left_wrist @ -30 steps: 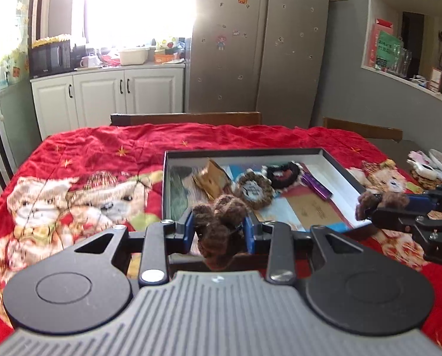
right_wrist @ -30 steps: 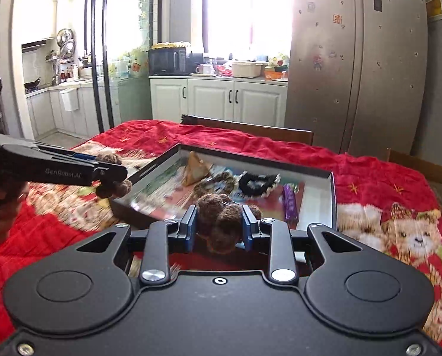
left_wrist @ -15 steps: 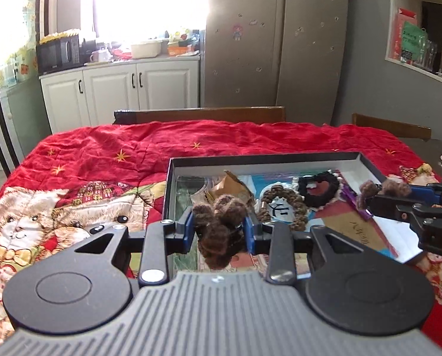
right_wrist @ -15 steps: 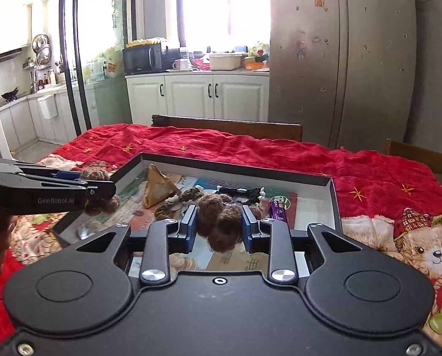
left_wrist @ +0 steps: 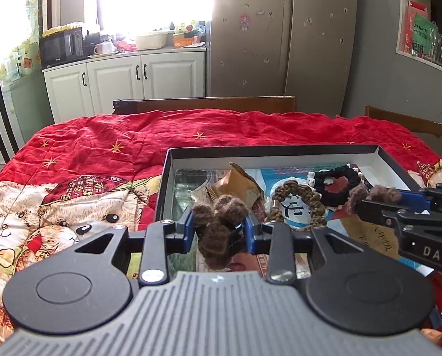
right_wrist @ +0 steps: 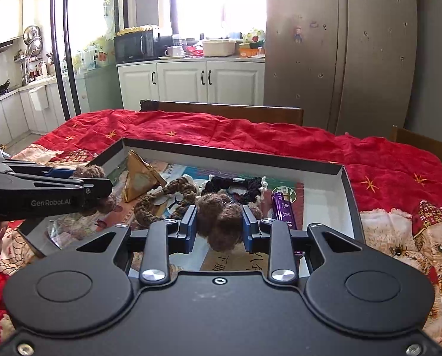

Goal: Organize objects
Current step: 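Carry both brown pompoms in the grippers over the black box, then open both grippers to drop the pompoms into the black box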

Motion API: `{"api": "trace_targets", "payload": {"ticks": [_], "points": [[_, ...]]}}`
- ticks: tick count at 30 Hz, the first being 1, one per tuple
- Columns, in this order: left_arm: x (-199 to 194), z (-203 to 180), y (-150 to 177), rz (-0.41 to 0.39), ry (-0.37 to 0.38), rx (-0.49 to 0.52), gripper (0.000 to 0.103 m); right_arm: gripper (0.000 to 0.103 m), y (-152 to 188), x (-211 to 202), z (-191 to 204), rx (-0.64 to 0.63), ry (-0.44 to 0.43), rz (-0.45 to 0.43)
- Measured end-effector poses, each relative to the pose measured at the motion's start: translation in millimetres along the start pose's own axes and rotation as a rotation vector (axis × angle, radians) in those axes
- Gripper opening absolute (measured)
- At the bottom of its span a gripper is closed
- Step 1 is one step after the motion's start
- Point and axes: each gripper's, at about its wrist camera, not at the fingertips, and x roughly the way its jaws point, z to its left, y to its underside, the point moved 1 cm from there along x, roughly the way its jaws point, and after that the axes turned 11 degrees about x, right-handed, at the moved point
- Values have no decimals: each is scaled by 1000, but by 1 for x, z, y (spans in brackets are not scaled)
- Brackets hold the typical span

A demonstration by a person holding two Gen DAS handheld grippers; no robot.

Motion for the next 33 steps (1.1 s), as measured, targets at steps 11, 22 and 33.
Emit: {"api": "trace_targets", "payload": {"ticks": [11,22,33], "points": [[10,-3,2,4,-7,13,36,29,3,18,0,-10,6,17],[12,-9,3,1,-18,41,37,30,4,23,3,-39,13,24],[8,-9,3,2,-17,44,53,37,5,23,4,-40,7,40]]}}
